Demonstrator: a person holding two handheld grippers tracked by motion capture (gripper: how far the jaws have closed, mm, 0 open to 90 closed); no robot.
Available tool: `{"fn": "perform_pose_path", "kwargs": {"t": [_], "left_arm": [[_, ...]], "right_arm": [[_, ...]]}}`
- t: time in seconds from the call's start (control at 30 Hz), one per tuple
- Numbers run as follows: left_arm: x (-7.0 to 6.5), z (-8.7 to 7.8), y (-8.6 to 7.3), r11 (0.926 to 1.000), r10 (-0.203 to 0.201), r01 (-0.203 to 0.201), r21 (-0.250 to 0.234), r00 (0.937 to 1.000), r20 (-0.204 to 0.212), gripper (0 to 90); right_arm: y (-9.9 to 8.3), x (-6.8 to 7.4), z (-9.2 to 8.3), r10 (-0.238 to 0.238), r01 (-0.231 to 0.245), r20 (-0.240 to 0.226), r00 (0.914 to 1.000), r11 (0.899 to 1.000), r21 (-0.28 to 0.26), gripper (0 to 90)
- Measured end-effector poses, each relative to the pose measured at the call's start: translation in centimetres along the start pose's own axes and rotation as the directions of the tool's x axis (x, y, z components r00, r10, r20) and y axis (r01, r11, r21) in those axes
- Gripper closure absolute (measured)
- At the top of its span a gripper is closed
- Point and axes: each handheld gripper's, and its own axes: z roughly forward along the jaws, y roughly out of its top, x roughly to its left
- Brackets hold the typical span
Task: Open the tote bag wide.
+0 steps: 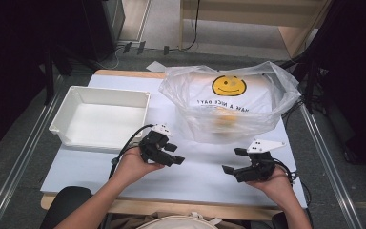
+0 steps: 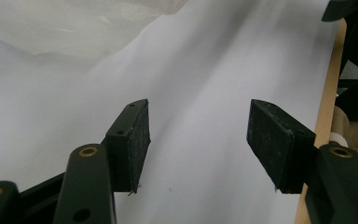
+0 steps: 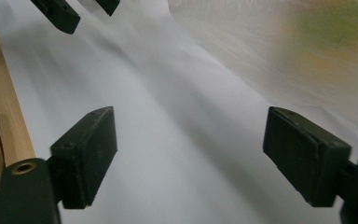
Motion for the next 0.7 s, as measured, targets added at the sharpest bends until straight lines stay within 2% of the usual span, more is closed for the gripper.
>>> {"fn": "perform_pose_path", "kwargs": {"t": [0.13,0.2,0.27,0.33,0.47,0.67,0.7], "left_arm": [[0.1,-0.1,0.0,1.0,0.005,-0.005,-0.004,0.9998,-0.021,43.1],[0.2,-0.2,-0.1,0.9999,0.007,-0.007,-0.011,0.9996,-0.029,44.3],[0.2,-0.3,-0.1,0.9998,0.002,-0.003,-0.017,0.9994,-0.034,48.1],[0.3,-0.5,-0.1,0.9997,-0.011,0.011,-0.021,0.9994,-0.032,48.9],[0.3,-0.7,-0.2,0.9998,0.005,-0.007,-0.019,0.9981,-0.061,50.8],[0.2,-0.7,-0.2,0.9996,0.017,-0.018,-0.022,0.9977,-0.065,51.1],[0.2,-0.7,-0.2,0.9996,0.018,-0.019,-0.022,0.9978,-0.064,50.3]], "right_arm": [[-0.1,-0.3,-0.2,0.007,-0.007,0.004,1.0,1.0,-0.005,25.7],[-0.1,-0.4,-0.4,-0.008,0.008,0.01,0.9999,1.0,-0.01,30.5],[-0.1,-0.6,-0.6,0.003,-0.002,0.015,0.9999,1.0,-0.008,34.6],[-0.1,-0.7,-0.7,0.01,-0.01,0.022,0.9997,1.0,-0.006,35.3],[0.0,-0.9,-1.0,0.027,-0.026,0.018,0.9995,1.0,-0.012,37.6],[0.1,-1.1,-1.3,0.037,-0.037,-0.009,0.9993,0.999,-0.039,41.9],[0.1,-1.1,-1.4,0.038,-0.038,-0.001,0.9993,0.998,-0.044,42.3]]}}
